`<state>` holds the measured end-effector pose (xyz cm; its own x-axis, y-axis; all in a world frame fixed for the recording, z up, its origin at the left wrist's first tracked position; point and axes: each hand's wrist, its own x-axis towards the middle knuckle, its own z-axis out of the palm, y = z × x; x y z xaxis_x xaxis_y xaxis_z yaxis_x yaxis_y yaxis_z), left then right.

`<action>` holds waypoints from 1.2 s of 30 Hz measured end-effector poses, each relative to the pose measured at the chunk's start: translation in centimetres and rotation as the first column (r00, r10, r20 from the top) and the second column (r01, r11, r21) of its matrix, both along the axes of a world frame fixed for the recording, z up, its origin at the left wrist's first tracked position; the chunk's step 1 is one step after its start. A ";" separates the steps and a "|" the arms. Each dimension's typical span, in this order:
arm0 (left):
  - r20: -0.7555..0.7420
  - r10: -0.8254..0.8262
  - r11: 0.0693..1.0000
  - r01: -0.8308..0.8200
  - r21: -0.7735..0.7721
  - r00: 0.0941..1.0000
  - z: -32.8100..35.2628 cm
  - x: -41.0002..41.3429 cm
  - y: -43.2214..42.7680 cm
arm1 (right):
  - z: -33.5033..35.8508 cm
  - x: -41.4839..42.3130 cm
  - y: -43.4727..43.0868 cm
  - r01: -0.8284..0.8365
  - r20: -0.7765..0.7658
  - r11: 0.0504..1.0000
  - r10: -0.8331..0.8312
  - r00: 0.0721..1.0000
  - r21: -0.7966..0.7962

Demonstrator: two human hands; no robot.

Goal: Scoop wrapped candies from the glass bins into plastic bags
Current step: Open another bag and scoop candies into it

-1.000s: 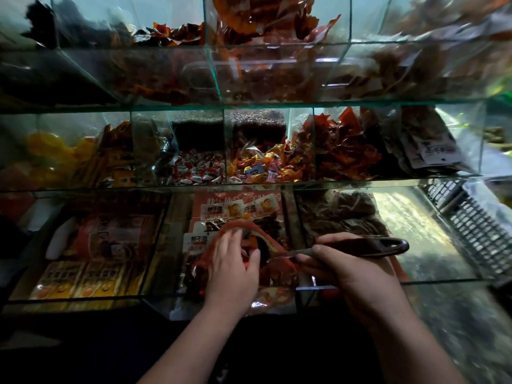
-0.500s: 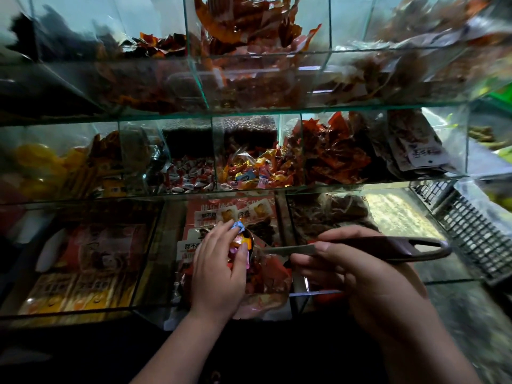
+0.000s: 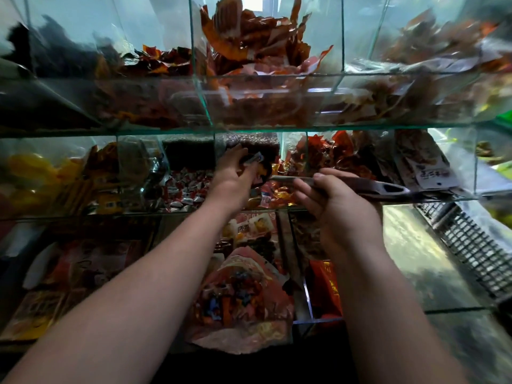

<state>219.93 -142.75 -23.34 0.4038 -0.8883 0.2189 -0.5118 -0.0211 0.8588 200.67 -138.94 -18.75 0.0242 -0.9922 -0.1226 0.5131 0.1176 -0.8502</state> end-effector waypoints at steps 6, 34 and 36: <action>-0.132 -0.005 1.000 0.006 0.005 0.991 -1.7 0.3 1.8 | -2.3 2.2 -4.5 -0.417 -0.784 0.733 -0.251 0.568 -0.537; 0.224 0.204 0.976 -0.216 0.029 0.953 -6.0 1.5 20.8 | -2.3 -5.2 10.9 -0.702 -0.935 0.704 0.172 0.310 -0.104; 0.163 0.197 0.974 -0.212 0.078 0.967 -6.3 2.0 21.0 | -5.1 -3.4 10.4 -0.696 -0.936 0.712 0.176 0.305 -0.093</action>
<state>221.93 -121.72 -29.59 0.5472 -0.8098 0.2116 -0.6137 -0.2163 0.7593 197.30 -128.55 -23.84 0.6185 -0.7853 0.0280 -0.4781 -0.4044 -0.7797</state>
